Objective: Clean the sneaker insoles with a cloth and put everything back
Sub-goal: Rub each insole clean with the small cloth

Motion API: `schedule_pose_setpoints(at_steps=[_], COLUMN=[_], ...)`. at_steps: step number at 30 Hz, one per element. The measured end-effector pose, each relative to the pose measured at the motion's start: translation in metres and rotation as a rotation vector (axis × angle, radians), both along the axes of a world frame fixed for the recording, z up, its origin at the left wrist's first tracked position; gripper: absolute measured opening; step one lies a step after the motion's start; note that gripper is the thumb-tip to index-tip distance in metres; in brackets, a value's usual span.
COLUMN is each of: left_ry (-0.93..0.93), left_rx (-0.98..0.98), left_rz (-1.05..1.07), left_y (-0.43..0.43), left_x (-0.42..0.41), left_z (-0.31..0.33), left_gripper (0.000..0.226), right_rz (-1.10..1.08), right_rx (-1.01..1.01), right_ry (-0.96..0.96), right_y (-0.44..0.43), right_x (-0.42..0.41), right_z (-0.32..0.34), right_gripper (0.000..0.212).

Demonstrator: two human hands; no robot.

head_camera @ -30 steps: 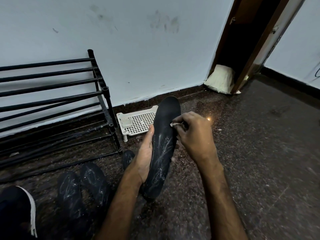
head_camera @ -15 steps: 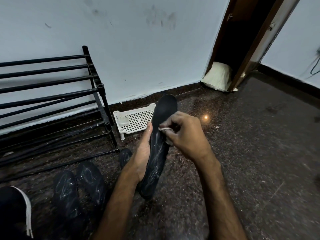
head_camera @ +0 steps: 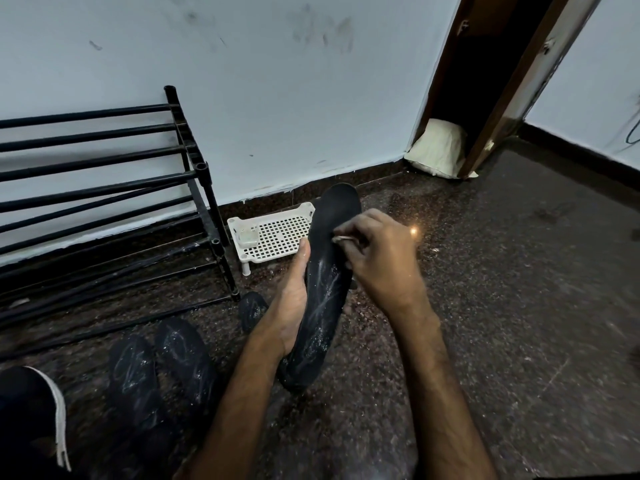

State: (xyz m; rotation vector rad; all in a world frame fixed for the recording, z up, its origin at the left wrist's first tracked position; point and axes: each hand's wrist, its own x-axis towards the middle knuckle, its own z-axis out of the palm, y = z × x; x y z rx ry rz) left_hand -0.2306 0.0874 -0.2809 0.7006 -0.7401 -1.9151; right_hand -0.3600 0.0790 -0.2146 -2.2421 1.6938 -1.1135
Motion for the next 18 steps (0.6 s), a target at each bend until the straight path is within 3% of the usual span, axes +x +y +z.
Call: schedule_pose_setpoints(at_steps=[3, 6, 9, 12, 15, 18], left_ry=[-0.015, -0.094, -0.148, -0.183, -0.173, -0.146], left_rx=[-0.002, -0.022, -0.06, -0.082, -0.103, -0.126], left_rz=[0.034, 0.052, 0.066, 0.043, 0.041, 0.039], left_y=[0.0, -0.002, -0.004, -0.004, -0.004, -0.003], left_x=[0.002, 0.014, 0.015, 0.011, 0.005, 0.005], left_z=[-0.003, -0.003, 0.003, 0.001, -0.001, 0.001], left_gripper=[0.065, 0.07, 0.069, 0.071, 0.069, 0.069], right_rz=[0.105, -0.089, -0.242, -0.148, 0.063, 0.078], right_rx=[0.132, 0.285, 0.179, 0.04, 0.059, 0.062], right_ry=[0.051, 0.13, 0.043, -0.083, -0.01, 0.078], right_y=[0.002, 0.003, 0.006, 0.008, 0.008, 0.003], right_x=[0.004, -0.024, -0.044, -0.029, -0.003, 0.0], right_z=[-0.001, -0.007, -0.001, 0.015, 0.016, -0.003], right_gripper=[0.011, 0.011, 0.014, 0.025, 0.023, 0.015])
